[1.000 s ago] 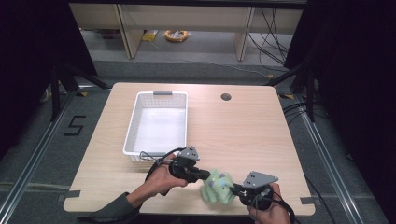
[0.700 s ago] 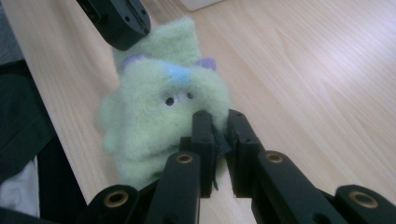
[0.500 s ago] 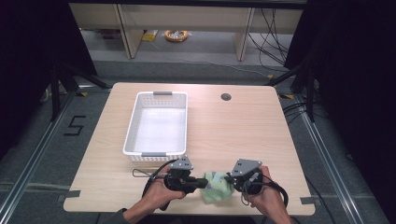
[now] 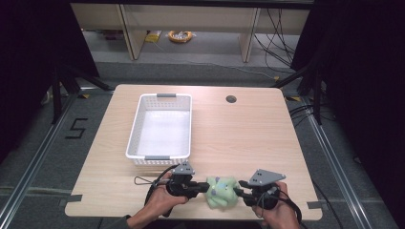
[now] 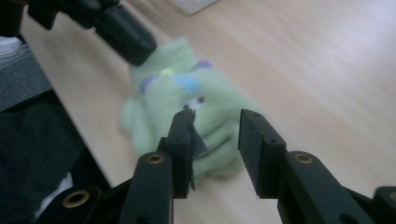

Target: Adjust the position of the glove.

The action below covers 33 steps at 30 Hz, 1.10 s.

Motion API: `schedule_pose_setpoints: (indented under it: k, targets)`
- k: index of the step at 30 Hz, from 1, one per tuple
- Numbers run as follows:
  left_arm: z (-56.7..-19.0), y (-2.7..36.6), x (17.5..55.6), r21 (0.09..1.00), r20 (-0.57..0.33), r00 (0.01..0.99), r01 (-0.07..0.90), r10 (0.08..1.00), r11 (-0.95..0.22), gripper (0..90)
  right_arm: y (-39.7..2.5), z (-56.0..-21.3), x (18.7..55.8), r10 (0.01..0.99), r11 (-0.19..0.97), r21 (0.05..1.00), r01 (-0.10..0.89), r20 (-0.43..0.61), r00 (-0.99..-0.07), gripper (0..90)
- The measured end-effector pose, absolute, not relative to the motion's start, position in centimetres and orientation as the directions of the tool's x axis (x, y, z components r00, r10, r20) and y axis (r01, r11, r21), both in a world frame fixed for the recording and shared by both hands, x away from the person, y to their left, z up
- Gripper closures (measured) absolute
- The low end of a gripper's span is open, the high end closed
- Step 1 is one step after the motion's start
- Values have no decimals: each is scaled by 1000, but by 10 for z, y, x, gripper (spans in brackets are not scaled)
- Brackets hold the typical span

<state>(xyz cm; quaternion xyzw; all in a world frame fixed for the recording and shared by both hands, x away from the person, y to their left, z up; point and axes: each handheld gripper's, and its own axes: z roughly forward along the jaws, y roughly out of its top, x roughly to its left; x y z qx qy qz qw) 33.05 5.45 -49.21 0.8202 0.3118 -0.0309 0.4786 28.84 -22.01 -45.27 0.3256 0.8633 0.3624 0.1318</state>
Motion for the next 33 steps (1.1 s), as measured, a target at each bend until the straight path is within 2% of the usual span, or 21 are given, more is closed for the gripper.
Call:
schedule_pose_setpoints:
  k: [8, 9, 10, 12, 13, 15, 21, 22, 24, 25, 27, 29, 31, 33]
  targets:
    - [-492, 54, 328, 768, -353, 802, 542, 481, -340, 862, -211, -477, 270, 659, 552, 659, 511, 32, -752, 630]
    - [-492, 53, 328, 772, -352, 806, 538, 476, -339, 862, -210, -480, 272, 654, 571, 653, 497, 4, -757, 657]
    - [-490, 55, 328, 767, -349, 815, 532, 463, -359, 863, -209, -482, 274, 647, 581, 648, 492, -2, -762, 772]
    - [-491, 54, 326, 775, -351, 807, 535, 474, -337, 864, -209, -483, 276, 640, 583, 664, 467, -22, -768, 801]
    - [-490, 54, 326, 774, -348, 808, 534, 475, -341, 866, -209, -480, 277, 640, 588, 662, 464, -31, -767, 868]
    - [-489, 55, 325, 774, -353, 810, 534, 468, -339, 867, -213, -475, 279, 629, 597, 662, 452, -38, -776, 900]
    - [-481, 55, 320, 796, -353, 814, 520, 462, -308, 870, -217, -460, 283, 623, 588, 691, 422, -54, -780, 900]
    - [-480, 55, 318, 796, -347, 815, 518, 464, -314, 870, -218, -459, 284, 627, 575, 692, 436, -31, -778, 900]
    - [-479, 55, 315, 792, -358, 804, 531, 475, -301, 869, -220, -460, 284, 636, 529, 711, 464, 30, -771, 829]
    - [-480, 55, 315, 798, -347, 811, 519, 471, -305, 869, -220, -460, 284, 636, 529, 711, 464, 30, -771, 829]
    - [-481, 55, 314, 795, -353, 816, 519, 458, -313, 868, -215, -467, 281, 653, 495, 698, 518, 94, -752, 712]
    - [-480, 56, 314, 792, -354, 820, 519, 450, -322, 868, -212, -469, 280, 655, 494, 692, 526, 101, -748, 694]
    - [-481, 55, 312, 798, -348, 821, 512, 452, -317, 883, -204, -478, 283, 671, 518, 676, 524, 59, -739, 642]
    - [-481, 55, 311, 795, -353, 821, 516, 448, -319, 881, -203, -480, 284, 671, 534, 656, 533, 54, -739, 642]
